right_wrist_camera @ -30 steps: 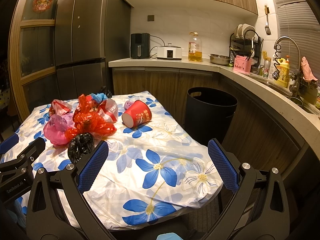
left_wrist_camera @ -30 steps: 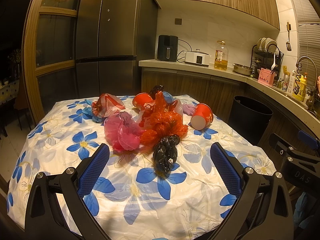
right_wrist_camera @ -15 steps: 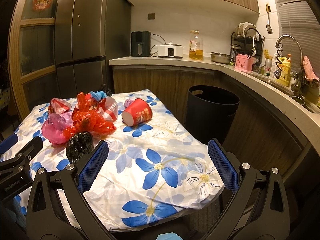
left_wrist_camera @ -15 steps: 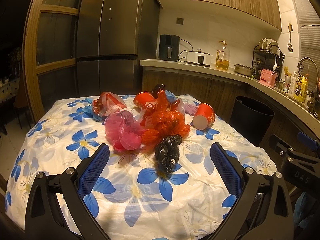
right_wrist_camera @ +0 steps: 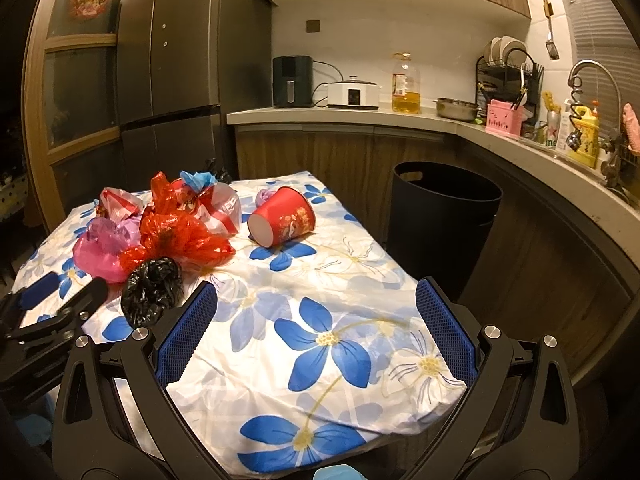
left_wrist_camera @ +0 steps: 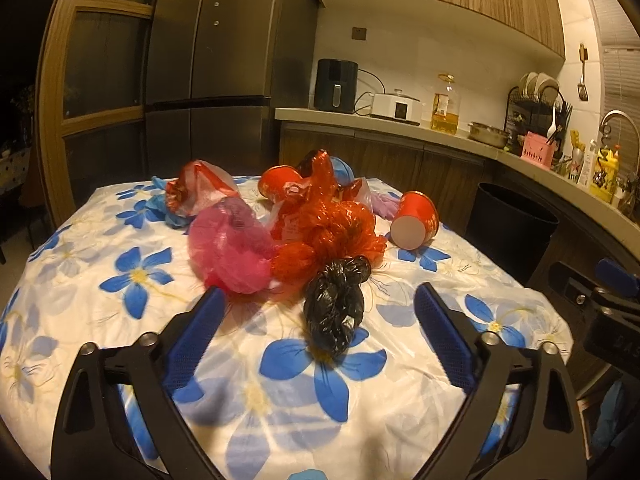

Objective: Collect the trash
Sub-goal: 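Grasp the black plastic bag with the left gripper while the right gripper approaches the orange bag, then grasp the orange-red plastic bag with the right gripper and lift it, then carry both bags over the black bin and open both grippers to drop them, then move both open grippers back over the table, then grasp the pink plastic bag with the left gripper and lift it, then grasp the red-and-white printed bag with the right gripper while the left gripper holds the pink bag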

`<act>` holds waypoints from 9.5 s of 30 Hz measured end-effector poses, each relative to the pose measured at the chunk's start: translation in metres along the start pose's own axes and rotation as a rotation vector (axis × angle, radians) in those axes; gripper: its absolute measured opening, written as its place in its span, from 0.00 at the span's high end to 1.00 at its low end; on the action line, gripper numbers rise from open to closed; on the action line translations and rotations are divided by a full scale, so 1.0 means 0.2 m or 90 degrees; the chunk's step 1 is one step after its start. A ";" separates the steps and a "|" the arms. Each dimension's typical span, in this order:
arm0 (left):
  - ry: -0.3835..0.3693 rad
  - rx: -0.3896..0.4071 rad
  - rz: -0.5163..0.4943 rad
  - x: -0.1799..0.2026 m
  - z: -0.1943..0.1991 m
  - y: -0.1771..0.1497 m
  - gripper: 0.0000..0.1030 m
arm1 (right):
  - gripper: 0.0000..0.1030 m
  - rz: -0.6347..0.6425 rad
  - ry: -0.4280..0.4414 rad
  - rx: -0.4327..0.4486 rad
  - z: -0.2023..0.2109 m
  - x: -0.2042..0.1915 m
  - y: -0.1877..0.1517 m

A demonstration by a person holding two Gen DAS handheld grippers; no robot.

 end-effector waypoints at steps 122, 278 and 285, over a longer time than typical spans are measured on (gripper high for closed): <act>-0.236 0.041 -0.043 1.33 -0.82 0.66 0.89 | 0.75 -0.104 -0.039 0.134 -0.70 1.10 0.57; 0.143 0.011 0.137 -0.49 -0.21 0.24 0.94 | 0.16 0.074 0.233 0.036 -0.71 -0.71 0.24; 0.178 0.022 0.156 -0.62 -0.14 0.24 0.94 | 0.27 0.082 0.238 0.020 -0.85 -0.93 0.25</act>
Point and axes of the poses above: each gripper's, at about its wrist camera, not at the fingertips, and z roughly against the way its jaws point, x to its right, y to its top, the point moved 3 cm from there along -z, roughly the way its jaws point, and after that the axes turned 4 degrees about x, right-handed, at the moved point
